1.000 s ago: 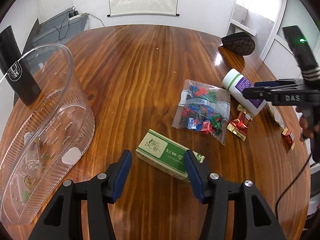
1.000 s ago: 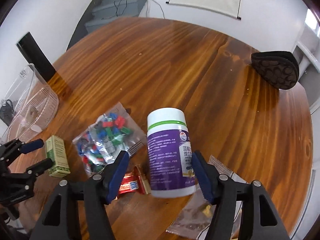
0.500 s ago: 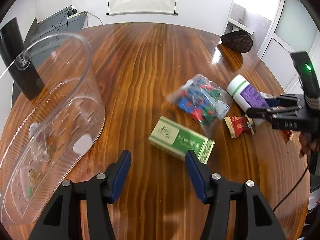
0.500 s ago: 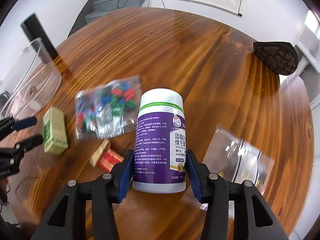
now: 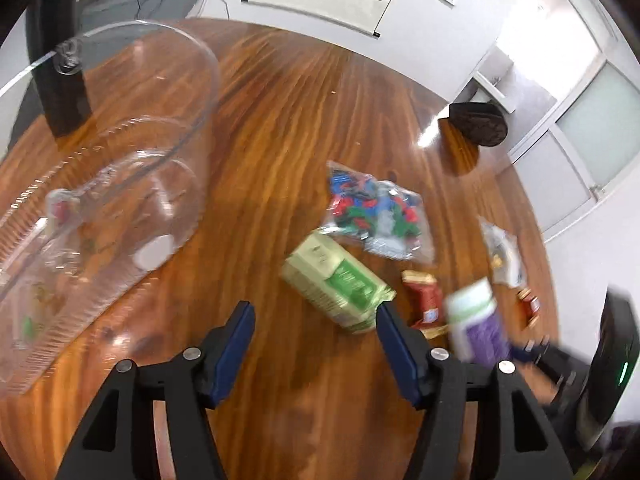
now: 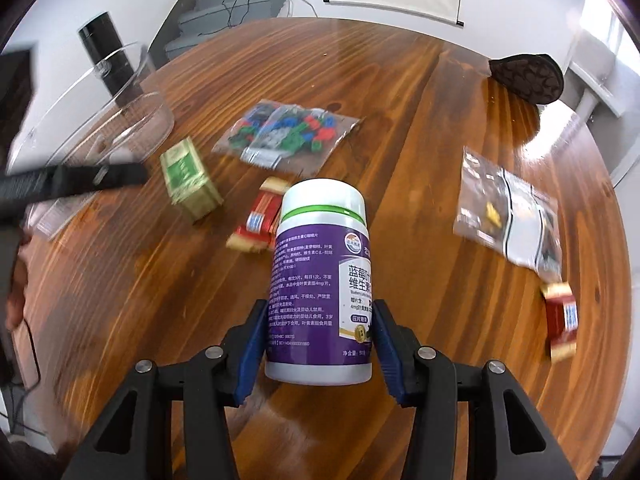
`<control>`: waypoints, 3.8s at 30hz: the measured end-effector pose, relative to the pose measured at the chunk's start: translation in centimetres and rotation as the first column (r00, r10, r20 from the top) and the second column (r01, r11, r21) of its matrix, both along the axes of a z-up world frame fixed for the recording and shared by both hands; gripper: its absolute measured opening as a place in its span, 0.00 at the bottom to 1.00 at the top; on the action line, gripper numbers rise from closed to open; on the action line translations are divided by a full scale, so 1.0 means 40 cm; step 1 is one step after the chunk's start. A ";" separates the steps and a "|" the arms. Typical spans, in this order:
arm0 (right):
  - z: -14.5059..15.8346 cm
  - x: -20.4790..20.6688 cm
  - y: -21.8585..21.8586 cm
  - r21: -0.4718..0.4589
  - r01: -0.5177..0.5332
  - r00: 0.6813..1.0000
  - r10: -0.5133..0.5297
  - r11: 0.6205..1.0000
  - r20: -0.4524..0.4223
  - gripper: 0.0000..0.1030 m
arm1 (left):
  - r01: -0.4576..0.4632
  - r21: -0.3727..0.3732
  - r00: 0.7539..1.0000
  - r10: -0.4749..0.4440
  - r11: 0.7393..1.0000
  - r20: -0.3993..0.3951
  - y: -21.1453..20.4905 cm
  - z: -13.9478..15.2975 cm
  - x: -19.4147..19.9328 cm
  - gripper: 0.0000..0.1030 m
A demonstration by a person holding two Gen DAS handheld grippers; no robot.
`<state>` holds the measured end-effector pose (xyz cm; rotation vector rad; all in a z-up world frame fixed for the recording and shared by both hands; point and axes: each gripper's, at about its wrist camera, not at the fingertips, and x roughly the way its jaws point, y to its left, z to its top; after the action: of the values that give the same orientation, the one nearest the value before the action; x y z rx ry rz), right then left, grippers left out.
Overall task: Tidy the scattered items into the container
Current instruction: 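Grasp the white-and-purple bottle with the right gripper, then grasp the green-and-white box with the left gripper while the right gripper holds the bottle, then carry the box and bottle to the basket and release both inside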
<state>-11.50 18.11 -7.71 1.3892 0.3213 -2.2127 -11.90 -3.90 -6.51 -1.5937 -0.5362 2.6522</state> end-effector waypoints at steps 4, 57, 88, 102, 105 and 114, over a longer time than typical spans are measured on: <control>0.001 0.044 0.022 -0.006 0.023 1.000 -0.023 1.000 -0.004 0.50 | -0.014 -0.034 0.999 0.015 0.999 0.034 0.030 -0.006 -0.040 0.62; 0.032 0.039 0.064 -0.189 0.018 1.000 -0.022 0.982 -0.019 0.50 | -0.215 -0.022 0.931 0.212 0.976 0.296 0.070 -0.072 -0.131 0.53; -0.017 0.095 0.014 -0.142 0.070 0.998 -0.068 0.987 0.020 0.49 | 0.017 0.065 0.999 -0.020 0.998 0.038 0.025 -0.088 0.097 0.34; 0.045 0.144 -0.068 -0.198 0.038 0.999 -0.042 0.980 -0.018 0.49 | -0.007 0.048 0.996 0.011 0.999 -0.089 -0.010 -0.026 0.176 0.30; 0.056 0.153 -0.092 -0.202 0.019 0.999 -0.026 0.979 -0.030 0.49 | -0.010 0.032 0.992 0.014 0.999 -0.129 -0.035 0.006 0.214 0.30; 0.106 0.172 -0.150 -0.226 -0.041 0.997 0.025 0.973 -0.071 0.49 | -0.061 0.042 0.968 0.069 0.997 -0.240 -0.117 0.105 0.317 0.30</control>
<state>-4.62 12.10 -3.47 1.1800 0.1086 -2.1949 0.78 -8.56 -2.32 -1.2396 -0.6286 2.8117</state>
